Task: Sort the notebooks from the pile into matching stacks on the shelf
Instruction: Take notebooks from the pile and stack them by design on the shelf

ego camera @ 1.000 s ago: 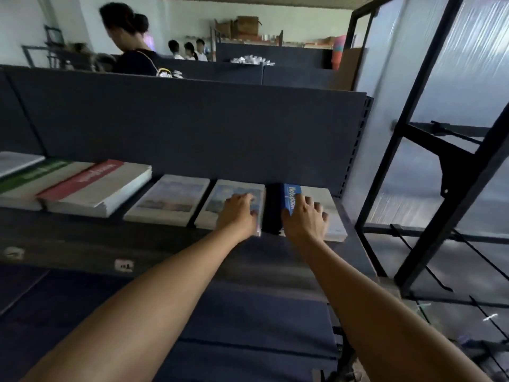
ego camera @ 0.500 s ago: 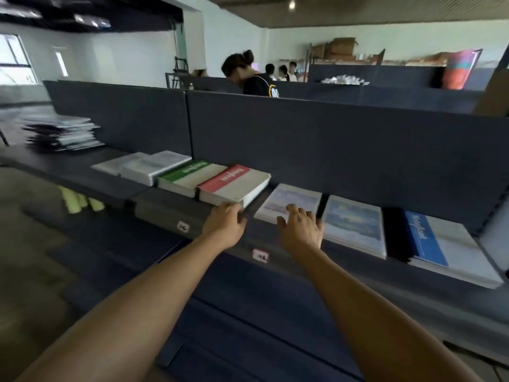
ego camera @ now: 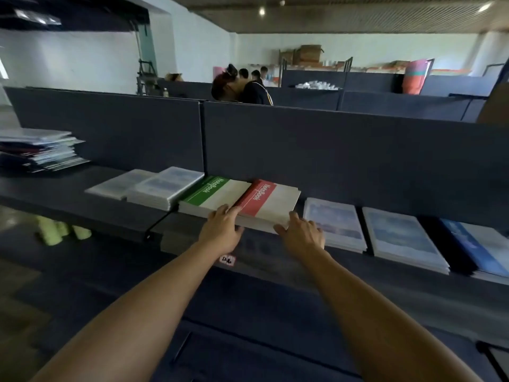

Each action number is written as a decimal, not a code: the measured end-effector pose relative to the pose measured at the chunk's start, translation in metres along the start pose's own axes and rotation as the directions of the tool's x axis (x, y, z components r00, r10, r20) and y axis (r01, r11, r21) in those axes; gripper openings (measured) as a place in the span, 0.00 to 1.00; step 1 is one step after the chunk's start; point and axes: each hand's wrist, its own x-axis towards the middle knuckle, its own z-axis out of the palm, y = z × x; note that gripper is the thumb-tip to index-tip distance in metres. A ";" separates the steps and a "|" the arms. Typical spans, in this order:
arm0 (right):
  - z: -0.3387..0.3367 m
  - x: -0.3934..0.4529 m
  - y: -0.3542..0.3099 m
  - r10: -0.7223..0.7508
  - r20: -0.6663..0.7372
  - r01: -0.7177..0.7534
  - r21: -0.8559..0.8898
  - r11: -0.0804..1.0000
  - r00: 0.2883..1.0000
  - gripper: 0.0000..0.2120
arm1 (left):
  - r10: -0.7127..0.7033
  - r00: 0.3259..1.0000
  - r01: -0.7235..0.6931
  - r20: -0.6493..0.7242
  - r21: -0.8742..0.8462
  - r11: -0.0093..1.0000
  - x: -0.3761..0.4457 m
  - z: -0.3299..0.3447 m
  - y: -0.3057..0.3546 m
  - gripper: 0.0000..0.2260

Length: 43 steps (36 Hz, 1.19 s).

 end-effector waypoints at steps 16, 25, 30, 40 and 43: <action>0.019 0.054 0.012 -0.056 0.009 0.056 -0.060 0.997 0.998 0.25 | 0.042 0.997 -0.052 0.069 0.161 0.985 0.062 0.032 -0.002 0.22; 0.017 0.062 0.010 -0.053 0.043 0.054 -0.032 0.998 0.998 0.27 | 0.045 0.999 -0.046 0.008 0.222 0.974 0.070 0.034 0.004 0.20; 0.007 0.063 0.003 -0.071 -0.006 0.070 -0.096 0.993 0.997 0.30 | 0.028 0.999 -0.035 0.028 0.296 0.955 0.073 0.030 0.002 0.21; 0.001 0.064 -0.061 -0.234 -0.200 0.254 0.077 0.964 0.951 0.22 | -0.054 0.995 0.072 -0.080 0.250 0.966 0.059 -0.002 -0.037 0.21; 0.004 0.063 -0.088 -0.260 -0.180 0.290 0.171 0.942 0.949 0.19 | -0.085 0.995 0.098 -0.056 0.278 0.956 0.061 -0.007 -0.059 0.21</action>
